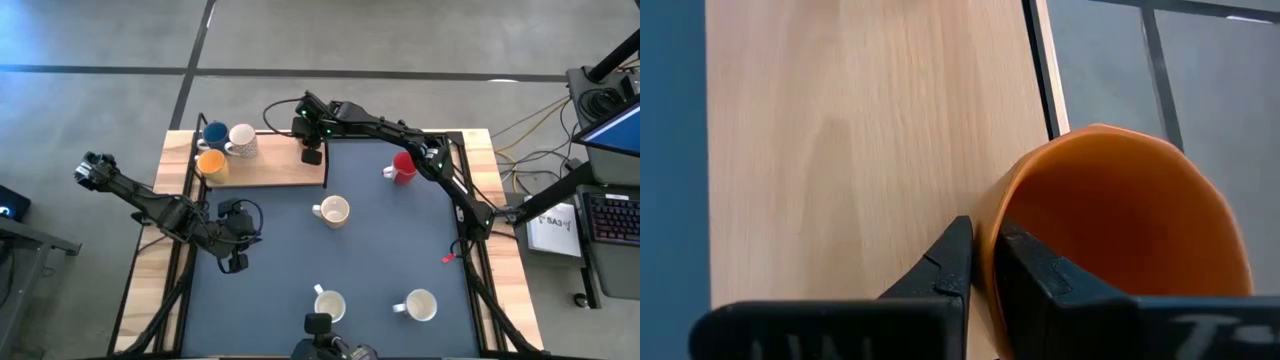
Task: Place coffee mugs
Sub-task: Put the light orange mug on the shelf, then move the red mug to the middle right
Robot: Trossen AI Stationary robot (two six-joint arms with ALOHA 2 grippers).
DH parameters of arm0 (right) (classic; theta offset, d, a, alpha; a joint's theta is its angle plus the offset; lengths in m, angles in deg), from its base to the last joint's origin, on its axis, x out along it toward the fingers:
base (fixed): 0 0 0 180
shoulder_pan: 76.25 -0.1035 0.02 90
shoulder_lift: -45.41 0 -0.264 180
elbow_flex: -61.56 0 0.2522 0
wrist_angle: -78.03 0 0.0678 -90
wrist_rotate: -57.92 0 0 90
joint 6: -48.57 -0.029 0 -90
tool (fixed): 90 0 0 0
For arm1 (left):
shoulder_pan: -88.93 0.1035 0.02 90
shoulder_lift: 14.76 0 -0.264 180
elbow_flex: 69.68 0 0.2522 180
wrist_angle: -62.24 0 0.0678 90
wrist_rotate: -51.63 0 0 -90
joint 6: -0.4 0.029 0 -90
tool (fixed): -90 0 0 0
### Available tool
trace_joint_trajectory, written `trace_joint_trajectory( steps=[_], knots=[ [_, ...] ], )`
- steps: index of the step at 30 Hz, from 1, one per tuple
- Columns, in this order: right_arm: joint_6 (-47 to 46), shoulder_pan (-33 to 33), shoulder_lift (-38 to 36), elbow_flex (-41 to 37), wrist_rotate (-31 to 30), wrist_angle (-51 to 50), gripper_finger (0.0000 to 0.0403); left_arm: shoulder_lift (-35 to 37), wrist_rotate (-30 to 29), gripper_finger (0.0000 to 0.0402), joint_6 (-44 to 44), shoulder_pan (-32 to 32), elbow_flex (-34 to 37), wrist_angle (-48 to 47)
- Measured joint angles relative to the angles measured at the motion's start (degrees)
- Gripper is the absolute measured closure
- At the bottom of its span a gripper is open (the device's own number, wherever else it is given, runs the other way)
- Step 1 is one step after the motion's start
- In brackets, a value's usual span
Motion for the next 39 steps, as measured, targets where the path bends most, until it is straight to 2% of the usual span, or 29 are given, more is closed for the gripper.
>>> trace_joint_trajectory(
  steps=[11,19,24,29,33,39],
  knots=[
    [0.1,0.0,-0.5,0.0,-0.2,0.5,0.0330,0.0,0.0,0.0352,0.0,0.0,0.0,0.0],
    [-1.7,-1.0,-2.2,0.1,0.2,2.6,0.0330,0.0,0.0,0.0352,0.0,0.0,0.0,-0.2],
    [-3.2,-2.1,-2.1,0.1,3.7,2.7,0.0329,0.0,0.0,0.0352,0.0,0.0,0.0,-0.2],
    [-5.1,-4.5,-2.7,0.1,4.3,1.2,0.0336,0.0,0.0,0.0352,-0.2,0.0,0.0,-0.3],
    [-8.7,-6.2,-5.7,0.1,4.7,-5.0,0.0341,0.0,0.0,0.0352,-0.2,0.0,0.0,-0.4],
    [-15.2,-8.6,-8.7,0.1,9.4,-20.1,0.0344,0.0,0.0,0.0352,-0.2,0.0,0.0,-0.6]
  ],
)
